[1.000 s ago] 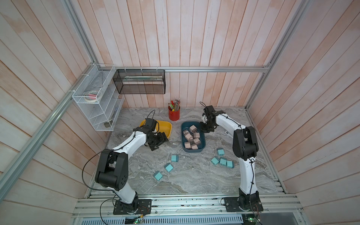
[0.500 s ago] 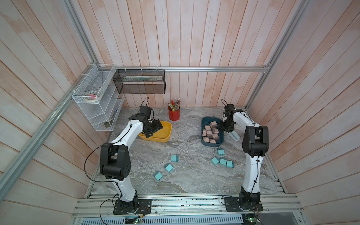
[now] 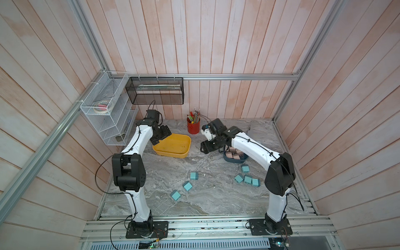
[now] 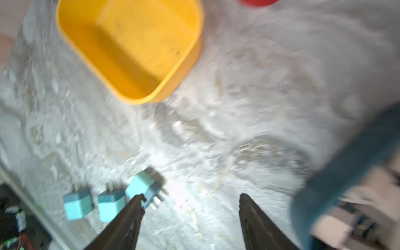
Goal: Place the plugs by color into the storage box
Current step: Move the storage box to the center of the board.
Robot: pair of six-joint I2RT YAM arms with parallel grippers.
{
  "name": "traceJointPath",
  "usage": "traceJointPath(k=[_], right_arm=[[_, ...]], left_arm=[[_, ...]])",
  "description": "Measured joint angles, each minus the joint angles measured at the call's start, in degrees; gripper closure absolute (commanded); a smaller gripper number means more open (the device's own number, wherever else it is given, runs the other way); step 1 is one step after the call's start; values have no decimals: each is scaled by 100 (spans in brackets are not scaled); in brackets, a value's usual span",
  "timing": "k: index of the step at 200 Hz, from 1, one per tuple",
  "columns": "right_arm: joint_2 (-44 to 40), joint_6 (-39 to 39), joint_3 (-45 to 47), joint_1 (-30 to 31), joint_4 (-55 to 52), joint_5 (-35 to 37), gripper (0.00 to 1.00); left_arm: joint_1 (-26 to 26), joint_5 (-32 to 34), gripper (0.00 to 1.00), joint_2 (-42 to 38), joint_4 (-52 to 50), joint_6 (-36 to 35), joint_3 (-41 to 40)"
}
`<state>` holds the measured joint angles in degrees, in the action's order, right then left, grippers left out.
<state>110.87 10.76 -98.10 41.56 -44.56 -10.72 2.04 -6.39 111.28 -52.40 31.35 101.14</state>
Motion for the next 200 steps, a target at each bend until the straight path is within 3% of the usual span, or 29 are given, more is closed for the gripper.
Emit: traceJointPath(k=[18,47,101,156,200], right_arm=[[114,92,369,282,-4,-153,27],[153,256,811,249,48,-306,27],[168,313,1075,501,332,-522,27],[557,262,1075,754,619,-699,27],[973,162,960,726,750,-750,27]], left_arm=[[-146,258,15,280,-35,-227,393],[-293,581,15,896,-22,-654,927],[-409,713,17,1749,90,-1196,1047],[-411,498,25,1893,271,-1403,1025],[2,402,28,1893,345,-1388,800]])
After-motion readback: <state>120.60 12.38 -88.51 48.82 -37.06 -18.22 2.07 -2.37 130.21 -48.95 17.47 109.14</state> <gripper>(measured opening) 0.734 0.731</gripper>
